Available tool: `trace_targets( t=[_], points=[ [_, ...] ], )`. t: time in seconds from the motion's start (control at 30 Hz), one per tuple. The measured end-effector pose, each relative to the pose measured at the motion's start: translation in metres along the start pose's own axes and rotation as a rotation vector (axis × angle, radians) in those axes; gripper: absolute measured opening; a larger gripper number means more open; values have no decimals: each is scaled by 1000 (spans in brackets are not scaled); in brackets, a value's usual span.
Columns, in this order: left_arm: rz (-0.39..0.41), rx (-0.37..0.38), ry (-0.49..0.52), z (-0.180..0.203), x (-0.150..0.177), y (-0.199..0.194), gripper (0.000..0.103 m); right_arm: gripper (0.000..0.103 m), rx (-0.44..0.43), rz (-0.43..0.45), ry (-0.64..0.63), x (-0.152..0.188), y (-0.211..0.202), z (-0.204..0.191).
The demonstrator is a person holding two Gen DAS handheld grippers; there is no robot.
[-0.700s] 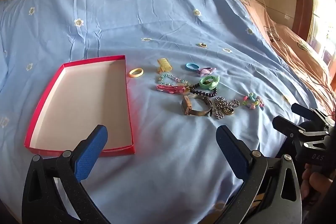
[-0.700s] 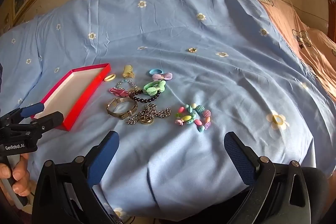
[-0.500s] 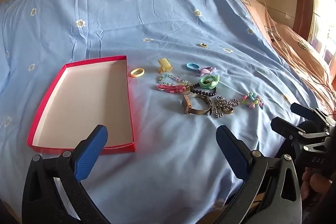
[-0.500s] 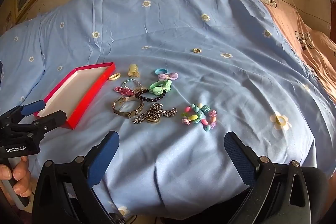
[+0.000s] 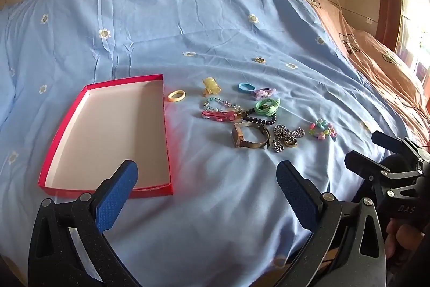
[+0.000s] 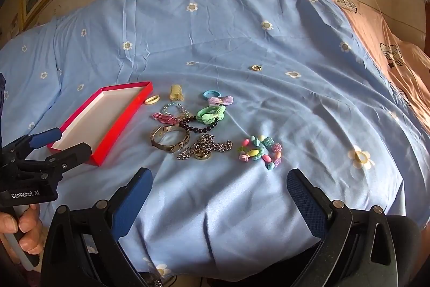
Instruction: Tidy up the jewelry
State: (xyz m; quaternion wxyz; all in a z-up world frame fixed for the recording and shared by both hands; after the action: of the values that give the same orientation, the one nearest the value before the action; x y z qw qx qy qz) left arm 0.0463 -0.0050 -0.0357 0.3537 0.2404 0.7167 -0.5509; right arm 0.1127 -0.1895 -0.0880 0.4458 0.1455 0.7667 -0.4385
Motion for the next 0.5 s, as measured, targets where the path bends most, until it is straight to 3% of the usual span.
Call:
trace_targets(
  t=[0.5],
  points=[
    [-2,-7,-2,0,1,1,103,101,-6,6,-3,-3,-1,-2]
  ],
)
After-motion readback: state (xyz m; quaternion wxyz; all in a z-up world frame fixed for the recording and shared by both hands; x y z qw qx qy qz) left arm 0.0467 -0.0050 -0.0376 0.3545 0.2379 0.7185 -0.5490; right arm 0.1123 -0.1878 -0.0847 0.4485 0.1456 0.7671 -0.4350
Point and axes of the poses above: each gripper's, at about its wrist camera, not at the fingertips, and y roughly the way its jaws point, z to its right, x to its underside, the point moved 8 cm from there along y, roughly the way its jaws point, and after that the axes turned 14 degrees about -x, right-handed, at the moved point
